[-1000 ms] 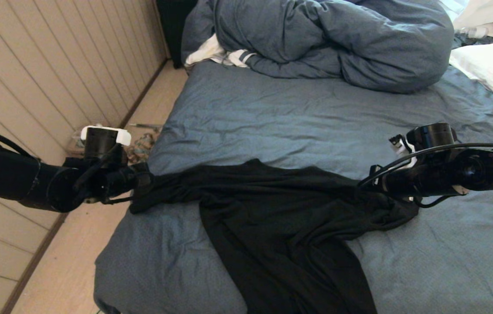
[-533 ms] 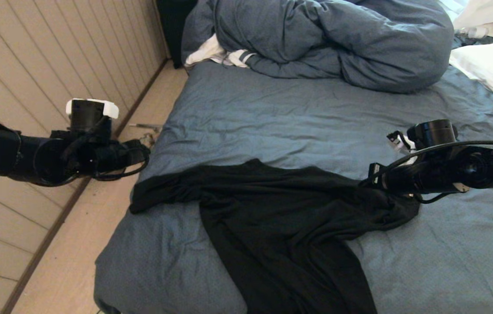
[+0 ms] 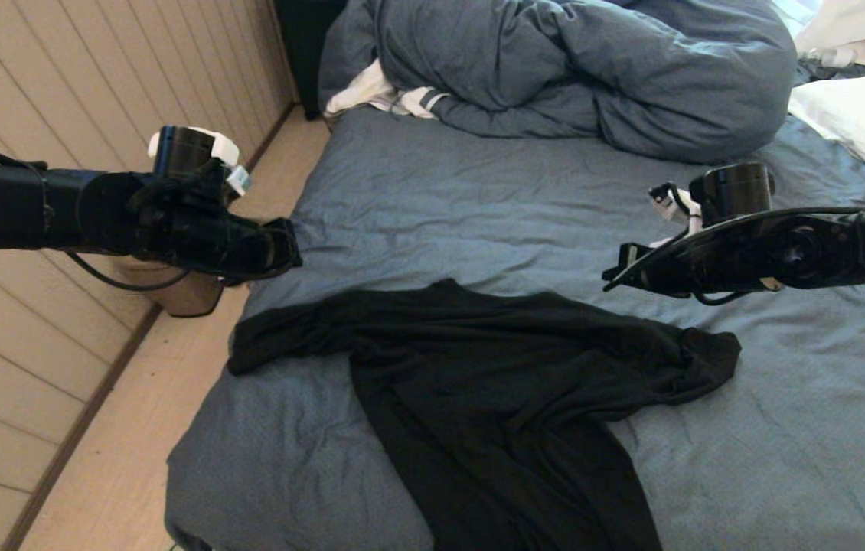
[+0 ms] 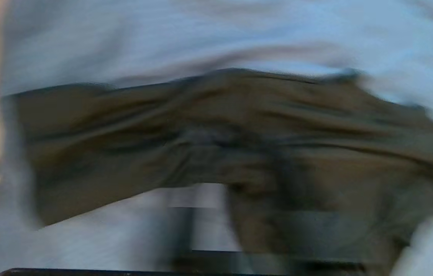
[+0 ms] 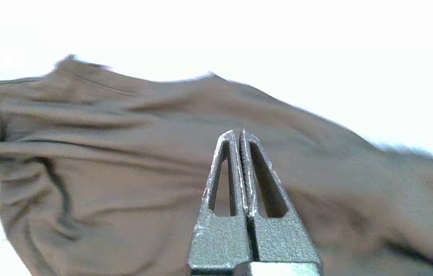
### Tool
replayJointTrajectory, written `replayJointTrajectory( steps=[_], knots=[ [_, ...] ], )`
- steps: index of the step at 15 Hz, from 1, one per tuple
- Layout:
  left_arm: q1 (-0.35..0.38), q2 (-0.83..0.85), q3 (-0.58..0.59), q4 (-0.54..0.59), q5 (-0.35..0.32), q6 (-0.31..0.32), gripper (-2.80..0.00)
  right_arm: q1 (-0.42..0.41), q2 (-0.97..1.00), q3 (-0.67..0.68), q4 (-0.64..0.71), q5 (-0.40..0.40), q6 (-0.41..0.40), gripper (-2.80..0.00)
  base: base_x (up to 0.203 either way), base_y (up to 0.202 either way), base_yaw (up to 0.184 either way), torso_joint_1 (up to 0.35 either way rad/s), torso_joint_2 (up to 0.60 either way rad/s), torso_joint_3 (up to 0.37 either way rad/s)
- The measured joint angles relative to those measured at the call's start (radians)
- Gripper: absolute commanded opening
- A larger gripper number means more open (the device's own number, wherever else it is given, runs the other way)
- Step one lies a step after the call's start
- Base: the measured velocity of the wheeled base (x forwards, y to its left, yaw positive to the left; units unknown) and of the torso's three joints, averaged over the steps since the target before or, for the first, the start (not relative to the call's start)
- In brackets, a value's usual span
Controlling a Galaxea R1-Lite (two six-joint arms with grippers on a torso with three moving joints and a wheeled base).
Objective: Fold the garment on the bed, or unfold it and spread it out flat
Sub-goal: Unford the black T-shirt
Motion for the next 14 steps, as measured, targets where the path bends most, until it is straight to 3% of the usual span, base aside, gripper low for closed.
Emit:
replayJointTrajectory(
  steps=[5,7,14],
  knots=[
    [-0.021,0.076,-0.056,-0.085,-0.017,0.007,-2.80,0.068,0.082,-0.113,0.018,-0.009,-0.006,-2.80,0.000,0.000,0.000,0.000,0.00,0.000],
    [-0.028,0.117,-0.067,-0.119,-0.019,0.018,-2.80,0.105,0.109,-0.140,0.044,-0.051,-0.014,-2.80,0.000,0.000,0.000,0.000,0.00,0.000],
    [-0.114,0.178,-0.024,-0.118,-0.003,0.026,-2.80,0.213,0.151,-0.084,0.048,-0.069,-0.031,-2.80,0.000,0.000,0.000,0.000,0.00,0.000]
  ],
)
